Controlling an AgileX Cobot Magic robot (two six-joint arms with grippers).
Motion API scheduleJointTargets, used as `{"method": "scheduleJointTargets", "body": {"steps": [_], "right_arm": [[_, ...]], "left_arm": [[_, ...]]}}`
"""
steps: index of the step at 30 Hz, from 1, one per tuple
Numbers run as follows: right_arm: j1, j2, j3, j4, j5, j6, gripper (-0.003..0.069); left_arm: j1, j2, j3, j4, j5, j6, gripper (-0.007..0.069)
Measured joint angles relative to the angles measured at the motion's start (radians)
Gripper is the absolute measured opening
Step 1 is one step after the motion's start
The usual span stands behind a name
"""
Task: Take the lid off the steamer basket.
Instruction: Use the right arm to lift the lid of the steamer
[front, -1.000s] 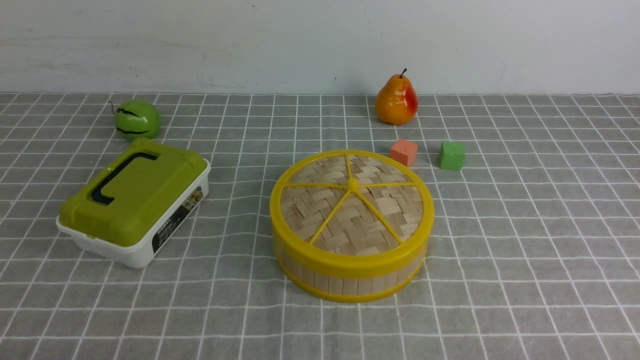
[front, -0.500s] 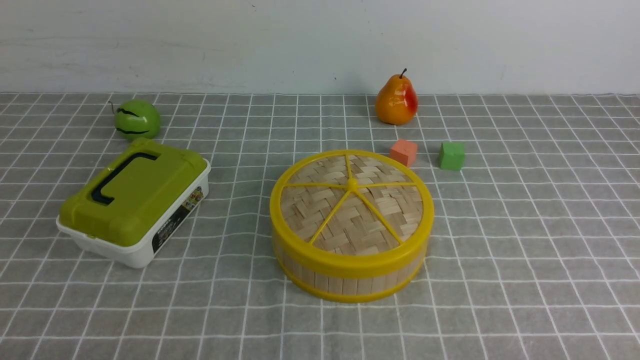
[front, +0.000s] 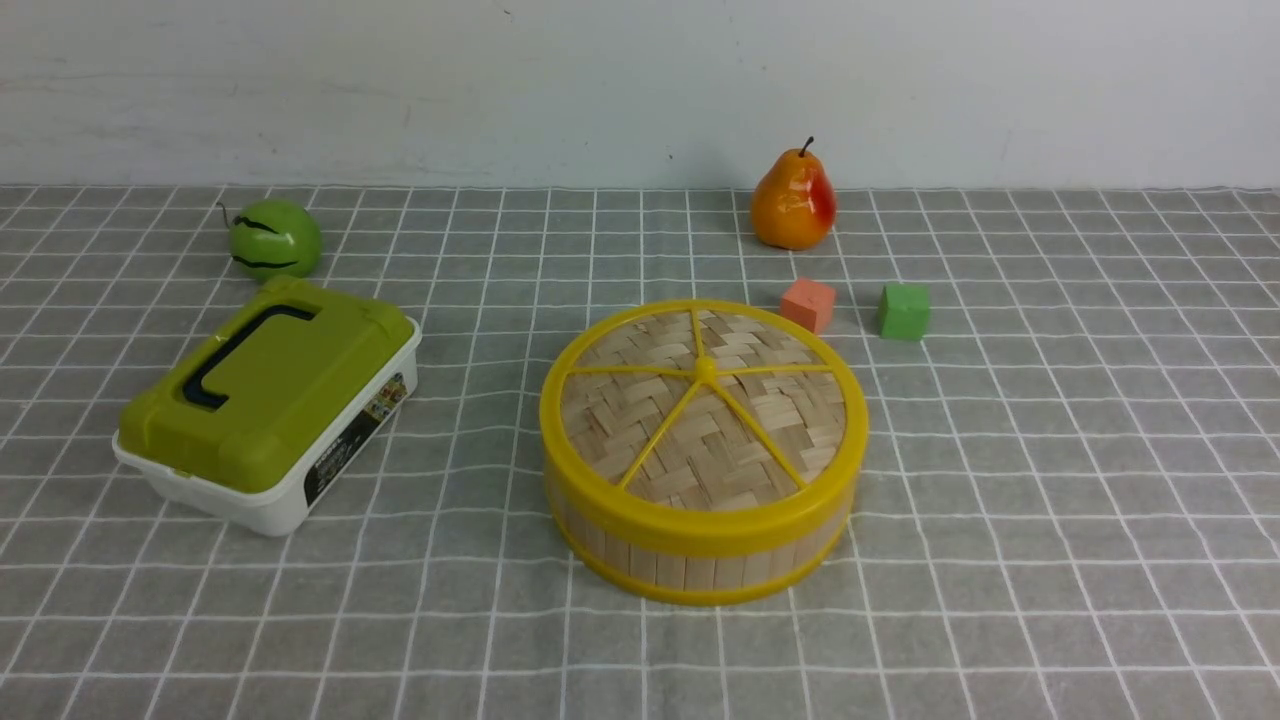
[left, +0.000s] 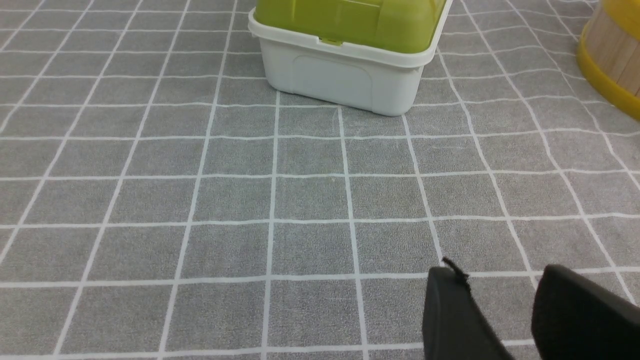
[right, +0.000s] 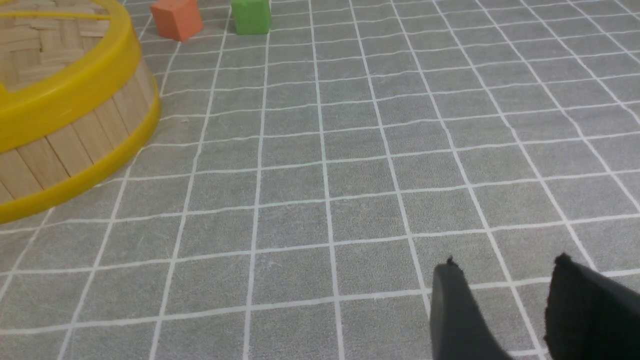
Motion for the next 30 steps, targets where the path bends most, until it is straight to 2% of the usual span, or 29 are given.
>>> {"method": "scheduleJointTargets", "body": {"steps": [23,28,29,30], "right_arm": [[0.000,0.000,0.000,0.020,-0.003,0.007,0.0244],[0.000,0.000,0.006,0.358,-0.020,0.221,0.0244],[0.000,0.000,0.009,0.500,-0.021,0.298,0.0244],[0.000,0.000,0.009,0.516,-0.021,0.317,0.0244]], "left_arm": [[0.000,0.000,0.000,0.000,0.000,0.000,0.0239],[0.000,0.000,0.000,0.000,0.000,0.000,0.0239],[0.000,0.000,0.000,0.000,0.000,0.000,0.0239],[0.000,0.000,0.000,0.000,0.000,0.000,0.0239]]}}
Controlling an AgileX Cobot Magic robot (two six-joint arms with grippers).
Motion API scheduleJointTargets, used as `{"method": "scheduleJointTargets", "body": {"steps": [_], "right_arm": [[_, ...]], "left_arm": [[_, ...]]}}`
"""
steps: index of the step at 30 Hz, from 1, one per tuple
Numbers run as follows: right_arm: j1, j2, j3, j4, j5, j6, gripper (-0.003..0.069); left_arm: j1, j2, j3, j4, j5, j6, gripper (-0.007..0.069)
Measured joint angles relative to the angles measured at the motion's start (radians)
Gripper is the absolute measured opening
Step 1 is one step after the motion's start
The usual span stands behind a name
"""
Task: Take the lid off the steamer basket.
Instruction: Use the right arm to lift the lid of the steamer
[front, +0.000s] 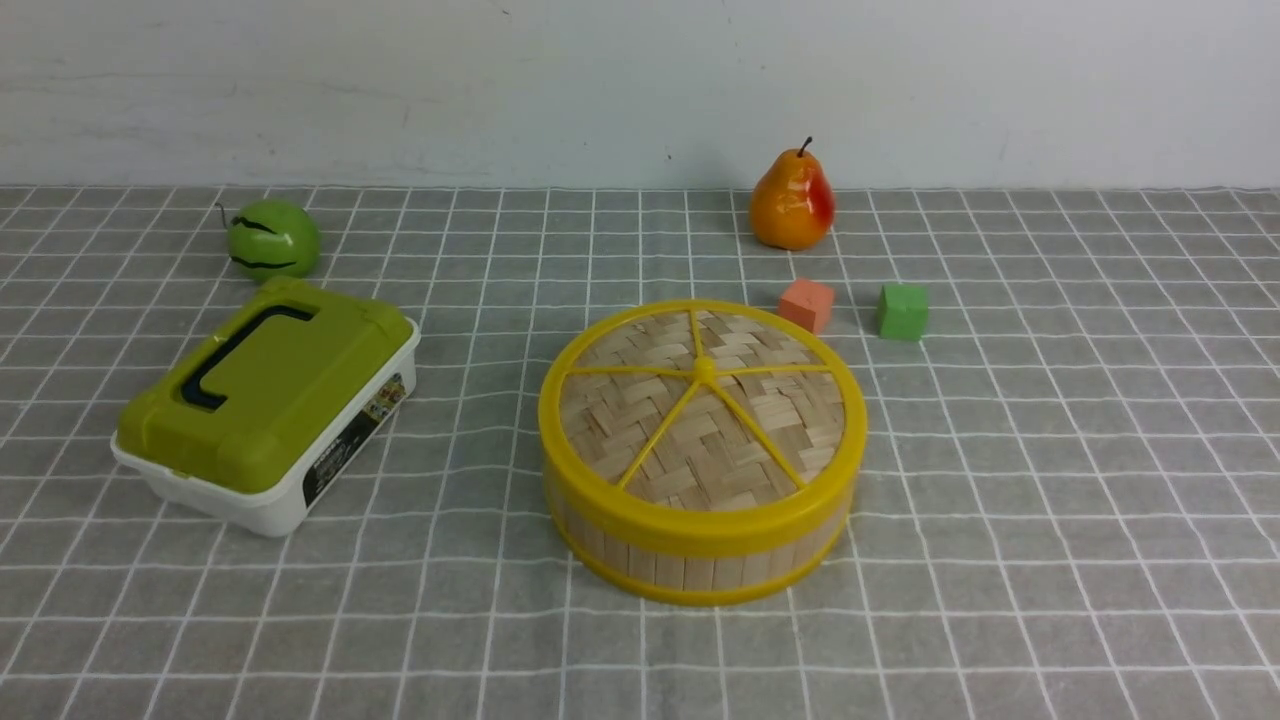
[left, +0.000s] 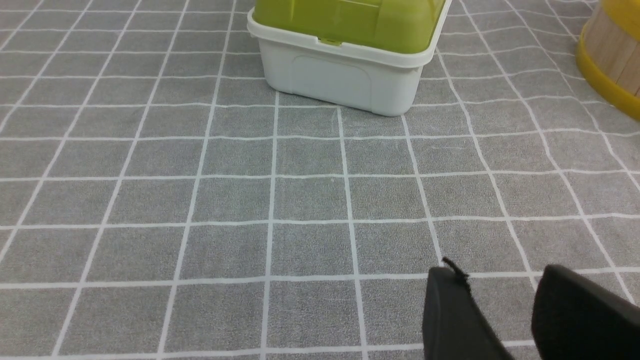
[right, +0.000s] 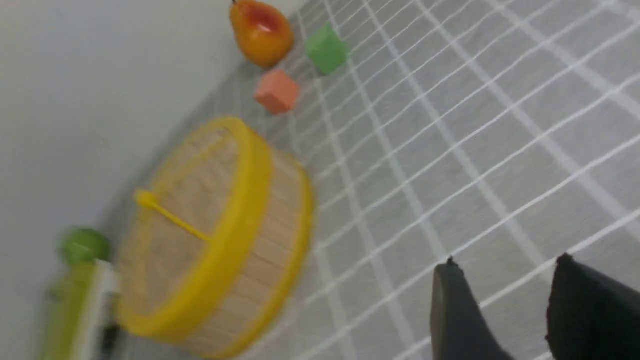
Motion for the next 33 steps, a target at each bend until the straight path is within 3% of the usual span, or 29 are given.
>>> {"method": "scheduleJointTargets", "body": {"steps": [1,4,10,17,23,27,33], "right_arm": [[0.000,0.000,0.000,0.099,-0.008,0.053,0.0244],[0.000,0.000,0.000,0.144,-0.044,0.073,0.0244],[0.000,0.000,0.000,0.093,-0.100,0.058,0.0241],[0.000,0.003,-0.077,-0.006,-0.042,-0.170,0.0204],[0.000,0.275,-0.460,-0.238,0.119,-0.414,-0.0007],[0.006,0.504,-0.725,-0.354,0.265,-0.479,-0.0022],[0.085,0.818,-1.040,-0.403,0.474,-0.585,-0.0022]], "left_arm": [[0.000,0.000,0.000,0.000,0.000,0.000,0.0239],[0.000,0.000,0.000,0.000,0.000,0.000,0.0239],[0.000,0.000,0.000,0.000,0.000,0.000,0.0239],[0.000,0.000,0.000,0.000,0.000,0.000,0.0239],[0.000,0.000,0.000,0.000,0.000,0.000,0.0239],[0.000,0.000,0.000,0.000,0.000,0.000,0.0239],[0.000,0.000,0.000,0.000,0.000,0.000,0.0239]]}}
